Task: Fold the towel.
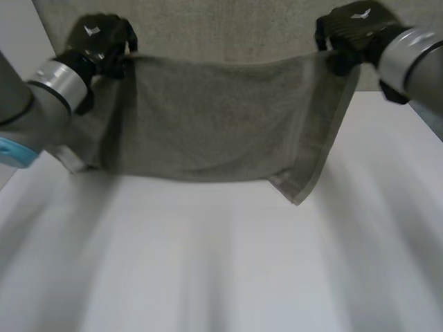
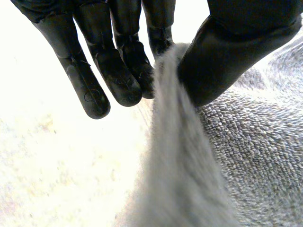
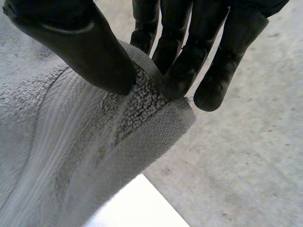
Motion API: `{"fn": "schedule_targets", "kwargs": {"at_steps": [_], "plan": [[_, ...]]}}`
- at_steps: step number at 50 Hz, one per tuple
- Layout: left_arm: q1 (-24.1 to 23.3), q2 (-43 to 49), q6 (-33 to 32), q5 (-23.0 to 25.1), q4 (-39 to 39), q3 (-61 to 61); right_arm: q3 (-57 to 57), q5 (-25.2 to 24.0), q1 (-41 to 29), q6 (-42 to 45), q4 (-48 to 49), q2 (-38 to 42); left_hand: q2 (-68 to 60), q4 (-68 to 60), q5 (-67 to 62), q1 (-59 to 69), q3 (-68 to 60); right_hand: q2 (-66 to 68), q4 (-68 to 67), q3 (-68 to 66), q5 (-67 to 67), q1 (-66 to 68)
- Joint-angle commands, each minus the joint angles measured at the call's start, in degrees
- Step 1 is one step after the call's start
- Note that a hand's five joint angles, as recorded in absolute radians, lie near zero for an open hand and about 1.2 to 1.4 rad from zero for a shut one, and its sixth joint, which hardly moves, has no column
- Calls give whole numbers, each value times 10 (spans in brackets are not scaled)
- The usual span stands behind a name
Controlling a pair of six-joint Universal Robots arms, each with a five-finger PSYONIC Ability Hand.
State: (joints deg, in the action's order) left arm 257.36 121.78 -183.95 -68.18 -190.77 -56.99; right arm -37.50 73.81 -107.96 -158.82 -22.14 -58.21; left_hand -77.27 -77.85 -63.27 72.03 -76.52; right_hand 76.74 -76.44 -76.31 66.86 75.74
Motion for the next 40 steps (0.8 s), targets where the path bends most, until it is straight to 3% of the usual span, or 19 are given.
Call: {"fn": "schedule_targets", "kwargs": {"at_steps": [1, 6, 11, 15, 20, 23, 25, 27, 32, 36, 40], "plan": [[0, 131, -59, -7, -52, 134, 157, 32, -41, 11, 45, 136, -27, -22, -67, 80, -35, 33, -36, -37, 31, 43], [-1, 167, -62, -24, -104, 252, 270, 78, -46, 11, 102, 189, -27, -22, -67, 80, -35, 33, -36, -37, 31, 43], [0, 160, -58, -72, -205, 350, 374, 163, -48, 6, 192, 192, -27, -22, -67, 80, -35, 33, -36, -37, 31, 43], [0, 144, -53, -73, -241, 355, 375, 172, -46, -12, 204, 174, -27, -22, -67, 80, -35, 33, -36, -37, 31, 43], [0, 119, -34, -68, -231, 305, 342, 137, -38, -34, 169, 153, -27, -22, -67, 80, -35, 33, -36, -37, 31, 43], [2, 95, -18, -42, -210, 213, 303, 97, -37, -30, 111, 145, -27, -22, -67, 80, -35, 33, -36, -37, 31, 43], [3, 85, -15, -22, -206, 159, 255, 57, -30, -14, 44, 144, -27, -22, -67, 80, -35, 33, -36, -37, 31, 43], [6, 70, -17, 23, -205, 48, 224, 40, -28, 6, 7, 144, -27, -22, -67, 80, -35, 33, -36, -37, 31, 43], [10, 50, -26, 73, -203, -99, 100, 8, -26, 83, -83, 130, -27, -22, -67, 80, -35, 33, -36, -37, 31, 43], [10, 46, -43, 88, -198, -171, -8, -1, -25, 105, -78, 97, -27, -22, -67, 80, -35, 33, -36, -37, 31, 43], [10, 47, -93, 89, -182, -239, -169, -4, -12, 114, 6, 16, 17, 23, -23, 35, 10, 33, -36, -37, 31, 43]]}}
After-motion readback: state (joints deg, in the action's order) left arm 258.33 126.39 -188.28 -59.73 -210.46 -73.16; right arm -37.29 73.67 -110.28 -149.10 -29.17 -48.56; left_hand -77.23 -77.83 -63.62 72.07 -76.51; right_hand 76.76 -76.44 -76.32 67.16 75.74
